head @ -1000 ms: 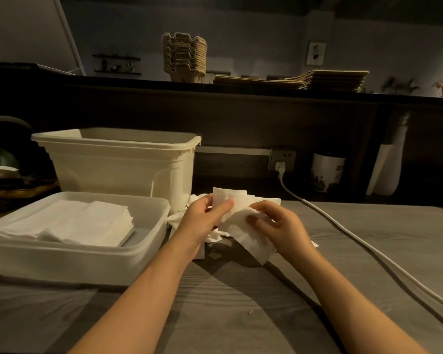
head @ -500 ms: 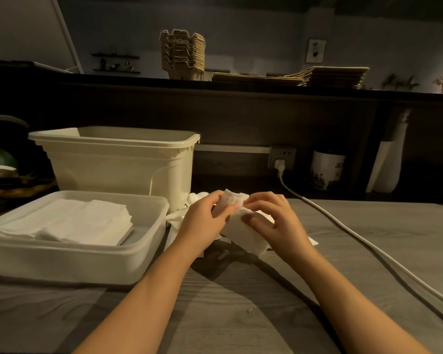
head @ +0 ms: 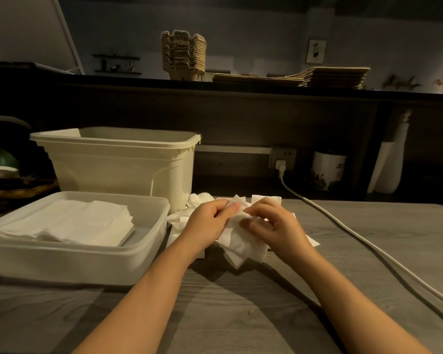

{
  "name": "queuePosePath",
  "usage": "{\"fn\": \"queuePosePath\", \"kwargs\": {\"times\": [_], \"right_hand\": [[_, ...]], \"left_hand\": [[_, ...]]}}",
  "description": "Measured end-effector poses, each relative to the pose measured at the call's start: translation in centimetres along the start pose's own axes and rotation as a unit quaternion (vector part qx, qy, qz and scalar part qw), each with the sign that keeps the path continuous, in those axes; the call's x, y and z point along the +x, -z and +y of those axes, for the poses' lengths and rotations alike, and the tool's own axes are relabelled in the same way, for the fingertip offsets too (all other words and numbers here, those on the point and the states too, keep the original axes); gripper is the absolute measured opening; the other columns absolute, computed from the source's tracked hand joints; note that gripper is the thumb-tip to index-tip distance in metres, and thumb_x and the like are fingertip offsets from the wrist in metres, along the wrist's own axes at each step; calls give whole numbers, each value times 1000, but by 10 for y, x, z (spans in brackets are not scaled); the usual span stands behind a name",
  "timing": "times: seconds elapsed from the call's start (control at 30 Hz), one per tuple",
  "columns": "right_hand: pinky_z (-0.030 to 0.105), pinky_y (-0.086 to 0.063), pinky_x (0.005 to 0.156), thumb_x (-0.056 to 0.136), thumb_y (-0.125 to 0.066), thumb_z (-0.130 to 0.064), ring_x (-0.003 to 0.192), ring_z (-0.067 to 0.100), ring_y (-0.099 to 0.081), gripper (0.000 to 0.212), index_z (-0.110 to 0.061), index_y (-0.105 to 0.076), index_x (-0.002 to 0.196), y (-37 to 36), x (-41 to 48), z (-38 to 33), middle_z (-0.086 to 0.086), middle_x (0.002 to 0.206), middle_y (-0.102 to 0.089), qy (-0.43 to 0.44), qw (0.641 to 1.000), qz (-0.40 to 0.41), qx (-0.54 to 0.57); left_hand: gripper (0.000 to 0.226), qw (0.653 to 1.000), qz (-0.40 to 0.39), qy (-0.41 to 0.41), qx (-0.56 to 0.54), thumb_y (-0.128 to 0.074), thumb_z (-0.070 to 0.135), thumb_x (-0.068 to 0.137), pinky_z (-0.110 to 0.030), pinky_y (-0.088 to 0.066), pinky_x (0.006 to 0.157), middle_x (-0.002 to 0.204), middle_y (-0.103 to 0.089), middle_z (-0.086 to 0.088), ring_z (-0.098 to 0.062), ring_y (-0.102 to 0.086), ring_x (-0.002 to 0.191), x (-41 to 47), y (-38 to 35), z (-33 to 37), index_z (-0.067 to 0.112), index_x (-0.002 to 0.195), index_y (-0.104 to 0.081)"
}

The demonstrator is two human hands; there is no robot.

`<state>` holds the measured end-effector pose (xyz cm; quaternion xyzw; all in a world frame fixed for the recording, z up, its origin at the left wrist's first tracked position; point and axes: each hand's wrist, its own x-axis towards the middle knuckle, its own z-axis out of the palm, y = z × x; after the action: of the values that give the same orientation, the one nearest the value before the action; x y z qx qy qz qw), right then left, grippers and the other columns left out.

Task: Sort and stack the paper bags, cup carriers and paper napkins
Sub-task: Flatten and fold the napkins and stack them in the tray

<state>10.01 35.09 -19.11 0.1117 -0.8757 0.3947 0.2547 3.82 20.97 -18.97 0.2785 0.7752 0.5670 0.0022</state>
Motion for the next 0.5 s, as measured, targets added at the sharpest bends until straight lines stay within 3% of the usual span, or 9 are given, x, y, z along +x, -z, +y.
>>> {"fn": "queuePosePath", "kwargs": {"times": [0.07, 0.17, 0.37, 0.5], "right_hand": [[15, -48, 75, 88, -60, -14, 90, 4, -51, 11, -25, -59, 89, 0, 0, 0, -14, 95, -51, -9, 1000, -9, 8], [13, -46, 77, 88, -60, -14, 92, 3, -51, 12, -24, -60, 92, 0, 0, 1, -15, 95, -53, -21, 999, 3, 25], [11, -46, 64, 87, -62, -15, 85, -2, -51, 27, -33, -51, 104, 0, 1, 5, -17, 93, -51, -58, 995, 68, 35], [16, -50, 70, 86, -63, -16, 90, 2, -55, 19, -31, -55, 95, 2, 4, 8, -15, 95, -57, -98, 985, 116, 86]], "left_hand": [[32, 1000, 1, 8, 1, -42, 33, 98, -27, -46, 69, 86, -65, -11, -19, -58, 81, -1, 0, 1, 14, 98, -67], [33, 1000, 0, 15, -1, -40, 34, 98, -20, -43, 65, 87, -63, -5, -14, -56, 79, -2, 1, 1, 14, 104, -66], [26, 998, 5, 36, -53, -40, 33, 99, -12, -45, 58, 84, -59, 1, -9, -56, 78, -2, 2, 2, 20, 96, -62], [23, 994, 36, 53, -83, -40, 34, 98, -22, -49, 78, 98, -61, 4, -12, -57, 95, -2, 3, 4, 25, 105, -60]]}}
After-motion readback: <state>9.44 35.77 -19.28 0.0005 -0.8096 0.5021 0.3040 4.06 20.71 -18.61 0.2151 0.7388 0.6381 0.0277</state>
